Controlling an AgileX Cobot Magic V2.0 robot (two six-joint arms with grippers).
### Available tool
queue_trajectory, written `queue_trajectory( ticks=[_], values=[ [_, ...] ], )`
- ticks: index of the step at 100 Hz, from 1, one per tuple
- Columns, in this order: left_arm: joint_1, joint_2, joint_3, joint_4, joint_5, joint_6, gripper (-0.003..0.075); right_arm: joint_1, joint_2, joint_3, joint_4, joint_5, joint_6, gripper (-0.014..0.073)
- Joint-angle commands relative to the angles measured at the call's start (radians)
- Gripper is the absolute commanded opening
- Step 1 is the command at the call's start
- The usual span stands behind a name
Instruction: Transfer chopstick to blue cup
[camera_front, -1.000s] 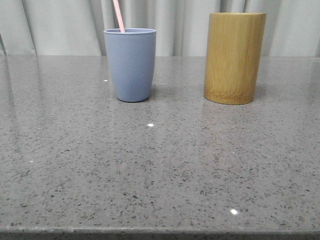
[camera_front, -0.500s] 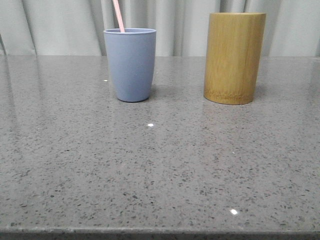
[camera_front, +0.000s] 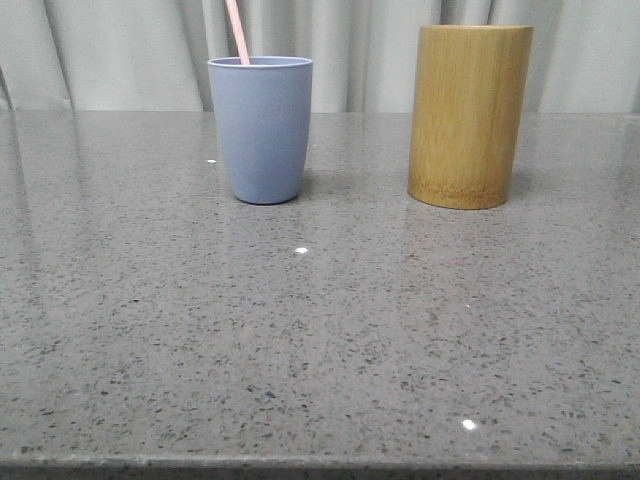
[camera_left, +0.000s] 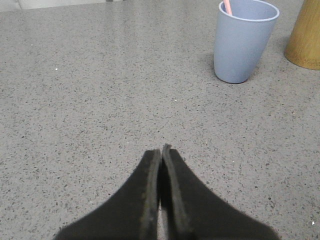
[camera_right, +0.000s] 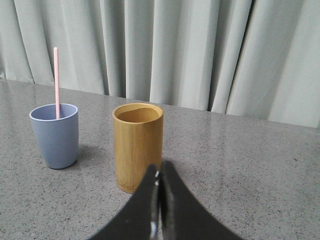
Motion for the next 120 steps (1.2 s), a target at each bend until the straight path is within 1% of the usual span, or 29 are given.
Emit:
queue_trajectory(
  ticks=[1,13,20,26,34,41,51,60,72,87,102,106,120],
  values=[
    [0.003,0.008,-0.026,-0.005,-0.079,-0.012,-0.0019,-0.006,0.011,-0.025,-0.017,-0.081,-0.008,-0.0069],
    [0.003,0.008,-0.026,-0.005,-0.079,-0.012,-0.0019,-0.006,0.011,-0.025,-0.017,-0.081,-0.008,-0.0069],
    [0.003,0.008,-0.017,0.041,-0.081,-0.012,-0.0019,-0.006,0.011,-0.025,-0.017,-0.081,-0.008,-0.0069],
    [0.003,0.001,-0.01,0.073,-0.099,-0.012,-0.0019,-0.006,0.011,-0.025,-0.017,-0.081,-0.008,-0.0069],
    [0.028,-0.023,0.009,0.073,-0.14,-0.012,-0.0019,-0.006,0.011,-0.025,-0.017,-0.081,-0.008,-0.0069],
    [0.07,-0.047,0.041,0.065,-0.2,-0.012,-0.0019,-0.006,0.011,-0.025,-0.017,-0.081,-0.008,-0.0069],
    [0.135,-0.084,0.11,0.051,-0.326,-0.012,-0.0019,-0.006,0.011,-0.025,-0.017,-0.081,-0.008,-0.0069],
    [0.184,-0.125,0.182,0.036,-0.429,0.026,-0.0019,-0.006,0.011,-0.025,-0.017,-0.081,-0.008,-0.0069],
    [0.234,-0.189,0.271,0.036,-0.507,0.031,-0.0019,-0.006,0.011,-0.025,-0.017,-0.081,-0.008,-0.0069],
    [0.302,-0.265,0.369,0.031,-0.539,0.031,-0.0019,-0.006,0.011,-0.025,-0.017,-0.081,-0.008,-0.0069],
    [0.355,-0.347,0.459,0.027,-0.607,0.031,-0.0019,-0.006,0.011,-0.025,-0.017,-0.081,-0.008,-0.0069],
    [0.359,-0.361,0.456,0.019,-0.546,0.031,-0.0019,-0.006,0.011,-0.025,-0.017,-0.081,-0.008,-0.0069],
    [0.36,-0.359,0.456,0.019,-0.53,0.031,-0.0019,-0.006,0.012,-0.025,-0.017,-0.08,-0.008,-0.0069]
  ],
)
